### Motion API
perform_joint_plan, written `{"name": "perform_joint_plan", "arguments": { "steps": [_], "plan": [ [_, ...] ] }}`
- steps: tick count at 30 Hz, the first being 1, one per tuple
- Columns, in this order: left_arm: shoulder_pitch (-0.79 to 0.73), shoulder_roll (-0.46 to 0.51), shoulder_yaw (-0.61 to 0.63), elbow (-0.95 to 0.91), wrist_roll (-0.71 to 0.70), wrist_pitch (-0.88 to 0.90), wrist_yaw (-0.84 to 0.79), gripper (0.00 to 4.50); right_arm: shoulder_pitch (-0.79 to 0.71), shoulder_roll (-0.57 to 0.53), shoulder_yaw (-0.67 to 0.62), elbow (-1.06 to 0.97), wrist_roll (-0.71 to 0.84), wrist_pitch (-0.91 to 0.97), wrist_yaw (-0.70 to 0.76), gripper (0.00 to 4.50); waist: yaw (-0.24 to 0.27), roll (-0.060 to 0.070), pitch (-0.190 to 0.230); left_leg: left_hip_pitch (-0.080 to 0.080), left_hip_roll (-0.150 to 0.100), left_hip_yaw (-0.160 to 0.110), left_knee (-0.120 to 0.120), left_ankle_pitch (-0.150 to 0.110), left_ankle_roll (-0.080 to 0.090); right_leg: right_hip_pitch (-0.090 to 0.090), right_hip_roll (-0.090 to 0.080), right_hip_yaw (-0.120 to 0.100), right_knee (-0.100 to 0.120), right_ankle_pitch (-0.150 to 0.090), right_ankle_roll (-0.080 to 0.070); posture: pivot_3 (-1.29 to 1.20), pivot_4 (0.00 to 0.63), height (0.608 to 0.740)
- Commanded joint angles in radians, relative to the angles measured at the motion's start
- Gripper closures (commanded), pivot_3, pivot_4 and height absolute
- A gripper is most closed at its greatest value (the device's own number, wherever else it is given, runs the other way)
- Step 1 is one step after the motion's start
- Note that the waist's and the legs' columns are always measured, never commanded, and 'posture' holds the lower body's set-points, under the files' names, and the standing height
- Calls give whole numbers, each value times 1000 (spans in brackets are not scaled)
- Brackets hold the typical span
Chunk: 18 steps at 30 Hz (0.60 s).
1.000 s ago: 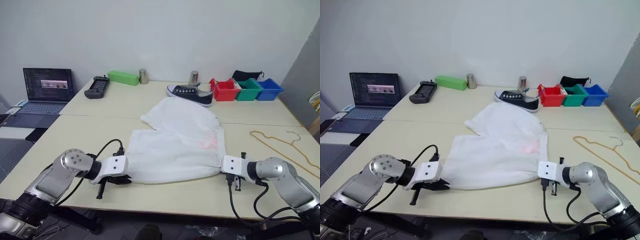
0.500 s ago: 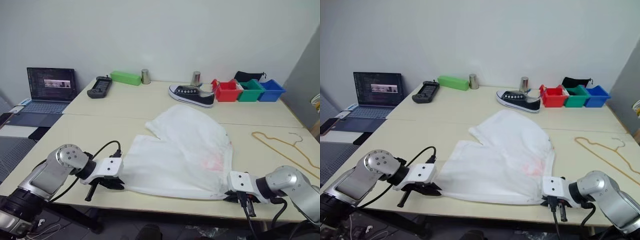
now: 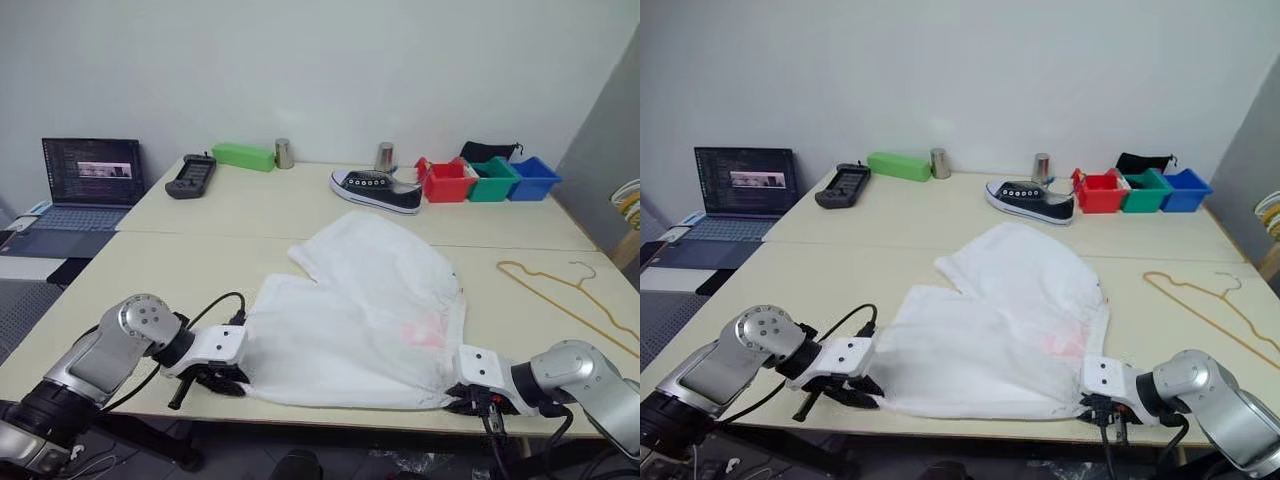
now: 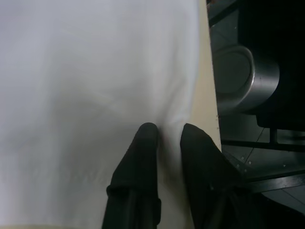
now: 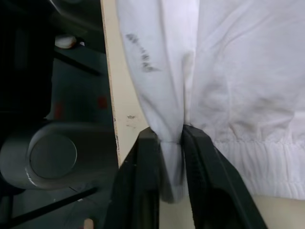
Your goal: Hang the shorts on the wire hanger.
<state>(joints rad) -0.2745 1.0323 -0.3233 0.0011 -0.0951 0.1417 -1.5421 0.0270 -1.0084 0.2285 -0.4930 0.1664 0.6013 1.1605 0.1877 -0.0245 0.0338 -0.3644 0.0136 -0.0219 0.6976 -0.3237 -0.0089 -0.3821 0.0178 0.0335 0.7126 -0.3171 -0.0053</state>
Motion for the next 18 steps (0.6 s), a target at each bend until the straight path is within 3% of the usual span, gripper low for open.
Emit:
{"name": "perform_joint_plan", "arguments": {
  "steps": [1,6,9,11,12,15,18],
  "plan": [
    [-42,7,34,-72,-38,20,-27,2620,8,-43,-89,-88,100,40,45,2538,-1,0,0,0,0,0,0,0,0,0,0,0,0,0,0,296,0,740],
    [-63,5,67,-206,-151,130,-55,1619,-6,-73,-206,-147,247,120,73,1436,-2,-1,1,0,0,-1,0,0,0,1,0,0,-1,0,0,293,0,740],
    [-141,-54,101,-281,-291,294,-23,928,-58,-51,-285,-131,324,195,33,702,-6,-1,2,0,0,-1,0,0,0,1,0,0,-1,0,0,282,0,740],
    [-205,-119,119,-295,-359,385,36,541,-97,-28,-315,-86,340,230,-15,697,-10,-2,2,1,0,-2,0,0,0,4,0,-1,-1,0,0,281,0,740],
    [-250,-199,130,-275,-370,406,114,333,-136,-4,-320,-27,319,255,-74,697,-10,-2,2,2,0,-2,0,0,0,4,0,-2,-1,0,1,275,0,740],
    [-349,-423,145,-195,-341,415,344,333,-243,59,-332,165,237,278,-241,697,-9,-4,3,3,-2,-3,1,0,0,8,0,-2,-2,0,1,262,0,740],
    [-374,-534,118,-159,-278,363,437,333,-345,108,-351,351,149,270,-411,697,-13,-4,2,3,-3,-1,2,0,-1,8,-2,2,-4,1,3,228,0,740]
  ]
}}
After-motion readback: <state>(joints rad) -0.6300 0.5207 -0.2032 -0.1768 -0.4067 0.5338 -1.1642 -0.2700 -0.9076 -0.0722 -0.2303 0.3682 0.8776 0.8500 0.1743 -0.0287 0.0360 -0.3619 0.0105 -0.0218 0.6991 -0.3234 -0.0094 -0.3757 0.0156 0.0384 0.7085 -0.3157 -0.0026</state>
